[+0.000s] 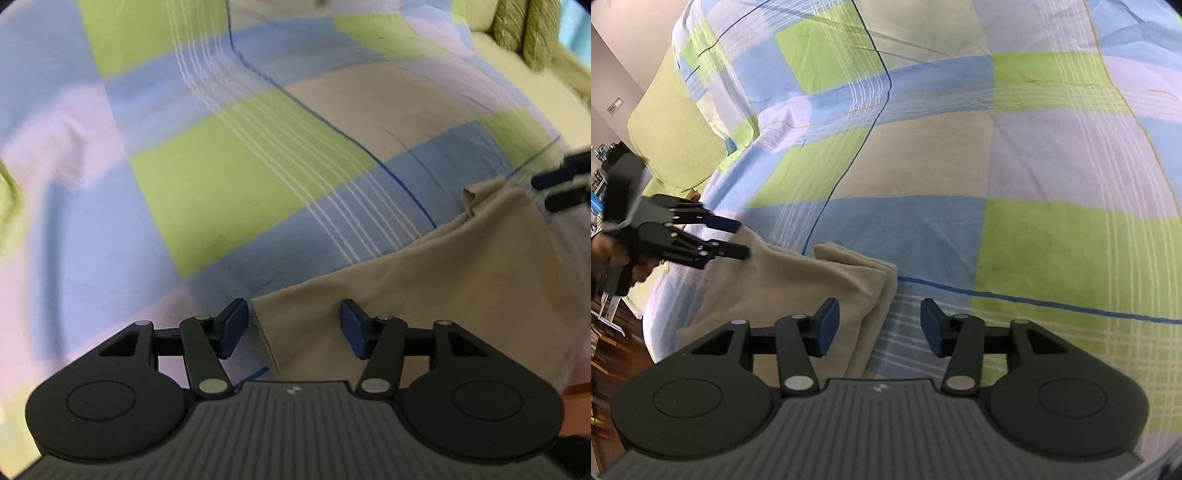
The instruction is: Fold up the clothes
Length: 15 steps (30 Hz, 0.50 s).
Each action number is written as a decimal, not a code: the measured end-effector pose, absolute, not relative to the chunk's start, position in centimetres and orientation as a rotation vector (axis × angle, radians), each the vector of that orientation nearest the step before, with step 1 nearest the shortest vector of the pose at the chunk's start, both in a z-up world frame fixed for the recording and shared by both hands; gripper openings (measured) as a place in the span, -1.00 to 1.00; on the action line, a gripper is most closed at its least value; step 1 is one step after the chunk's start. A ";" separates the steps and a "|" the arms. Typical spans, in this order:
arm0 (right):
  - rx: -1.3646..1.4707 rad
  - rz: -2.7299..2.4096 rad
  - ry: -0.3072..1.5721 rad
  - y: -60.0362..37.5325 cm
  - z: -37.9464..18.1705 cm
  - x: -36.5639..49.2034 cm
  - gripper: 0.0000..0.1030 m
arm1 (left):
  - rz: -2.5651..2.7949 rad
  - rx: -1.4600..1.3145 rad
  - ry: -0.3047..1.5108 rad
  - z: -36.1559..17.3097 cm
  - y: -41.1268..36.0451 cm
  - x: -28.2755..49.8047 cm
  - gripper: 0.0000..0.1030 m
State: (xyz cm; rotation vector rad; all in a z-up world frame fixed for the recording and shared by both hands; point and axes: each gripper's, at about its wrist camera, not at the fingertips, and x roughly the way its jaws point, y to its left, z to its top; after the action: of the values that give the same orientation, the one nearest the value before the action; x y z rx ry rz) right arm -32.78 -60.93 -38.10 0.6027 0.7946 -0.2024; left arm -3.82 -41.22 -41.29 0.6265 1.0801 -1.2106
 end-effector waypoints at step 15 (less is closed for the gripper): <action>0.551 -0.217 0.751 -60.3 -39.1 -30.2 -0.81 | -1.199 0.590 0.923 -40.9 -39.0 -5.4 -0.94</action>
State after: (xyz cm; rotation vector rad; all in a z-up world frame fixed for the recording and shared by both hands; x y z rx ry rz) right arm -30.19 -60.27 -39.07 0.5509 0.7507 -0.2173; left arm -5.41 -38.98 -40.93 0.5901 0.9229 -1.1990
